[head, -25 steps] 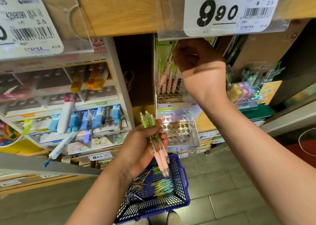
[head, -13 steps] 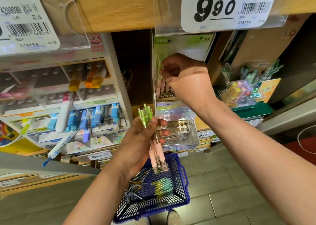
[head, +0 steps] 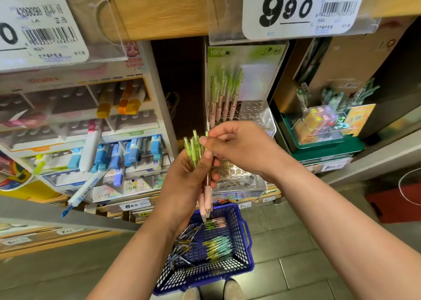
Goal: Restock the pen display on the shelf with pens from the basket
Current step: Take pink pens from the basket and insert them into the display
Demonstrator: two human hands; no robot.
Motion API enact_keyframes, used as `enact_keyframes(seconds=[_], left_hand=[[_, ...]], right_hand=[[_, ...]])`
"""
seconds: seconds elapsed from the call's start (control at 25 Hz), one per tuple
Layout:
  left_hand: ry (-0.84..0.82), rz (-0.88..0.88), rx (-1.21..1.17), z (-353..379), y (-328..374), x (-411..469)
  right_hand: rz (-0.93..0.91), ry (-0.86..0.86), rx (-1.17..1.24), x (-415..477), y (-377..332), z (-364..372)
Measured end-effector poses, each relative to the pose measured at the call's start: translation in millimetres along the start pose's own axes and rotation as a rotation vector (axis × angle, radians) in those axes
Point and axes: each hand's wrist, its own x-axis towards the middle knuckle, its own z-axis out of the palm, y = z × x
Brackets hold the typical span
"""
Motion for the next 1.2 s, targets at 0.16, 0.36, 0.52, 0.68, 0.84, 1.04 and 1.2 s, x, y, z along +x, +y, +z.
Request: enact_keyframes(seconds=[0.16, 0.36, 0.52, 0.68, 0.84, 1.04, 1.2], left_hand=[[-0.011, -0.01, 0.037, 1, -1, -4], [0.013, -0.023, 0.065, 8, 1, -3], [0.061, -0.028, 0.081, 9, 1, 0], [0.154, -0.108, 0.001, 7, 0, 4], [0.149, -0.078, 0.048, 5, 1, 4], [0.135, -0.046, 0.07, 7, 4, 3], [0.142, -0.027, 0.022, 8, 4, 6]], right_hand=[[0.094, -0.013, 0.214, 6, 6, -6], [0.128, -0.039, 0.313, 5, 10, -10], [0.108, 0.007, 0.257, 3, 14, -7], [0.036, 0.182, 0.291, 8, 4, -26], [-0.144, 0.435, 0.292, 22, -16, -49], [-0.405, 0.643, 0.107, 40, -23, -57], [-0.397, 0.626, -0.054, 45, -14, -45]])
